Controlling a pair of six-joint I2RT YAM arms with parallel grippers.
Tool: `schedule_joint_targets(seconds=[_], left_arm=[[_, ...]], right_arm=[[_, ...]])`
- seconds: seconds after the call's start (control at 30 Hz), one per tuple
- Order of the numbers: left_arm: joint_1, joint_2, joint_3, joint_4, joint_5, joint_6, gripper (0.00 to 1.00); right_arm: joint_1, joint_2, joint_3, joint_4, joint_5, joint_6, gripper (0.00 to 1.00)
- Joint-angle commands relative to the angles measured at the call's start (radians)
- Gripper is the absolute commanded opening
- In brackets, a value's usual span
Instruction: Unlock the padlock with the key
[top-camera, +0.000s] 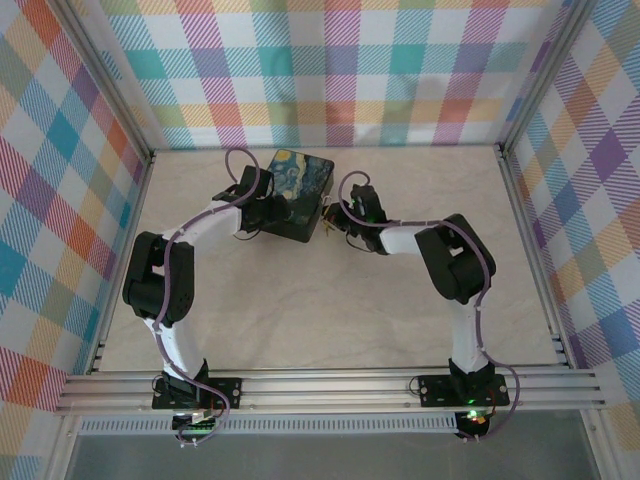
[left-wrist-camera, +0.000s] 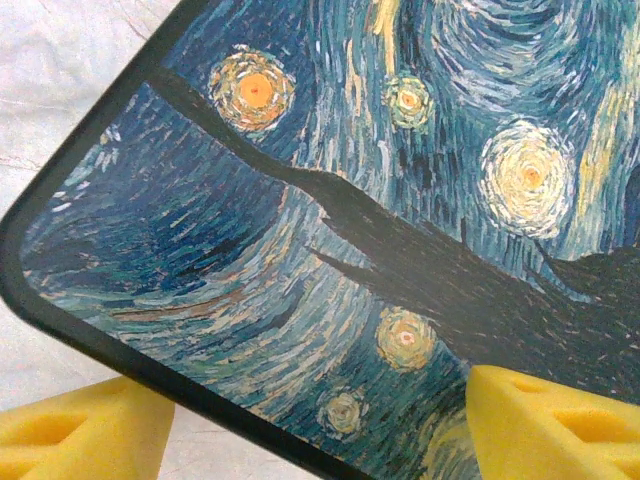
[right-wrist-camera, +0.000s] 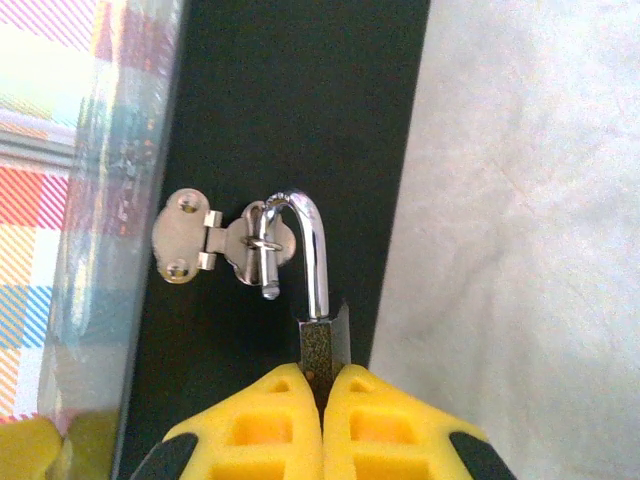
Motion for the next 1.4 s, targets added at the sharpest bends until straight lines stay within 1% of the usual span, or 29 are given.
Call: schedule_joint_targets(seconds=[0.0,0.07,0.1,0.17,0.27,0.37,0.43,0.5,0.63,0.73,0.83,0.93,1.03,1.27,1.37], left_arm=[[0.012,0.033,-0.057,-0.173,0.005,0.002,0.75],[0.012,0.039,-0.059,-0.180,0.000,-0.001,0.75],[0.012,0.041,-0.060,-0.186,-0.013,-0.001,0.75],[0.016,0.040,-0.064,-0.193,-0.019,-0.007,0.75],[0.018,0.039,-0.070,-0.186,-0.013,-0.016,0.75],[0.018,0.048,-0.069,-0.189,-0.015,-0.026,0.75],[0.020,0.054,-0.069,-0.198,-0.024,-0.036,0.74],[0.021,0.049,-0.080,-0.193,-0.026,-0.042,0.75],[0.027,0.037,-0.095,-0.189,-0.029,-0.049,0.74],[0.035,0.033,-0.094,-0.195,-0.027,-0.046,0.74],[0.044,0.025,-0.095,-0.200,-0.026,-0.039,0.74],[0.047,0.022,-0.103,-0.194,-0.023,-0.038,0.75],[0.047,0.022,-0.119,-0.182,-0.003,-0.047,0.75],[0.047,0.018,-0.137,-0.185,-0.003,-0.042,0.74],[0.050,0.020,-0.136,-0.189,-0.008,-0.039,0.75]], right_arm=[[-0.002,0.013,0.037,0.141,0.164,0.013,0.00],[-0.001,0.030,0.055,0.147,0.194,0.022,0.00],[0.000,0.036,0.059,0.185,0.215,0.024,0.00],[0.000,0.042,0.062,0.203,0.255,0.028,0.00],[0.001,0.054,0.098,0.183,0.273,0.004,0.00],[0.000,0.072,0.098,0.251,0.315,0.016,0.00],[0.000,0.080,0.103,0.297,0.334,-0.002,0.00],[0.000,0.080,0.126,0.287,0.342,-0.037,0.00],[0.002,0.100,0.135,0.367,0.347,-0.067,0.00],[0.002,0.102,0.140,0.362,0.290,-0.110,0.00],[0.005,0.059,0.084,0.336,0.250,-0.142,0.00],[0.002,0.020,0.019,0.330,0.282,-0.168,0.00],[0.000,0.022,0.024,0.326,0.298,-0.186,0.00],[-0.003,0.078,0.077,0.460,0.360,-0.189,0.00],[-0.003,0.091,0.094,0.530,0.337,-0.243,0.00]])
